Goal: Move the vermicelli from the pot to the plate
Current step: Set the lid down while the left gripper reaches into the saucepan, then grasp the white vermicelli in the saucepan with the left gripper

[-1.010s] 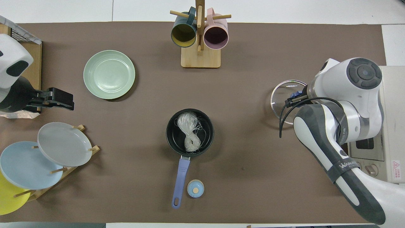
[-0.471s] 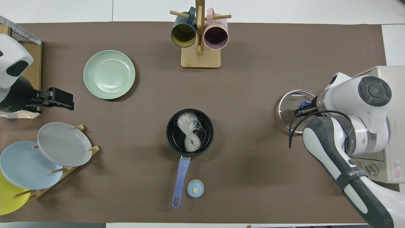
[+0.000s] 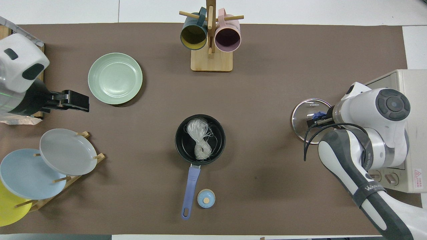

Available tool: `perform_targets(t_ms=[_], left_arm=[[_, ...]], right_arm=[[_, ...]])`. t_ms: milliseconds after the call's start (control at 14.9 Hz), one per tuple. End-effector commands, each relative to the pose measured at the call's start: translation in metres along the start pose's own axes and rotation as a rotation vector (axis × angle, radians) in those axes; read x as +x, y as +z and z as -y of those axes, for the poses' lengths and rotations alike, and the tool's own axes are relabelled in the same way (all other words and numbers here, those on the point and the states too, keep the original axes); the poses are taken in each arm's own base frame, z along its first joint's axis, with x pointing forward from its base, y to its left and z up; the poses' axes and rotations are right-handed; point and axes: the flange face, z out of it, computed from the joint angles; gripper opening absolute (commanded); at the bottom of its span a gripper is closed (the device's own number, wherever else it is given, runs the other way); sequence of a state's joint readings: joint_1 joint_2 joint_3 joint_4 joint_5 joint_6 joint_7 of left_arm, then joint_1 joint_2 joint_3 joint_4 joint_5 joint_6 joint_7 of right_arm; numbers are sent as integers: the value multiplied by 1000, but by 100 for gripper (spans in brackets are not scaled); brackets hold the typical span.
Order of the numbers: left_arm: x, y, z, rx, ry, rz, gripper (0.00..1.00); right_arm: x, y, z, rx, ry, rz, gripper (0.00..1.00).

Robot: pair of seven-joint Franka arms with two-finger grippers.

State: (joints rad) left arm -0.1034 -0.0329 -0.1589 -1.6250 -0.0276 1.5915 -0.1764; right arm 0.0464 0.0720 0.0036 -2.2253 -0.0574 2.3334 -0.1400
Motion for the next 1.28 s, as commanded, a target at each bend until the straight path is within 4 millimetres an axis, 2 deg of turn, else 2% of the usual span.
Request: perform_targets(t_ms=[0, 67, 202, 404, 471, 606, 808, 875, 1010, 1077, 1212], left_arm=[[1, 26, -65, -17, 22, -13, 100], [-3, 35, -87, -19, 38, -9, 100], [-14, 71, -130, -53, 54, 7, 100], [-36, 140, -183, -70, 83, -5, 100], [-41, 162, -199, -76, 88, -12, 100], [-44, 196, -227, -81, 65, -1, 100], [-56, 227, -256, -76, 37, 24, 100], [-59, 235, -259, -76, 33, 25, 100], [-61, 241, -257, -69, 28, 35, 100], [-62, 254, -256, -59, 26, 52, 100], [-58, 260, -254, -62, 22, 48, 100]], right_arm=[[11, -28, -3, 6, -10, -11, 100], [16, -45, -3, 8, -10, 12, 100], [27, -92, -11, 11, 0, 44, 100], [35, -193, -21, 8, 29, 59, 100], [33, -218, -23, 8, 50, 69, 100], [23, -252, -24, 8, 81, 98, 100], [0, -277, -19, 8, 98, 132, 100], [-6, -284, -17, 10, 96, 140, 100], [-7, -287, -14, 12, 98, 133, 100], [-3, -285, -16, 14, 115, 121, 100], [-1, -278, -27, 44, 140, 128, 100]])
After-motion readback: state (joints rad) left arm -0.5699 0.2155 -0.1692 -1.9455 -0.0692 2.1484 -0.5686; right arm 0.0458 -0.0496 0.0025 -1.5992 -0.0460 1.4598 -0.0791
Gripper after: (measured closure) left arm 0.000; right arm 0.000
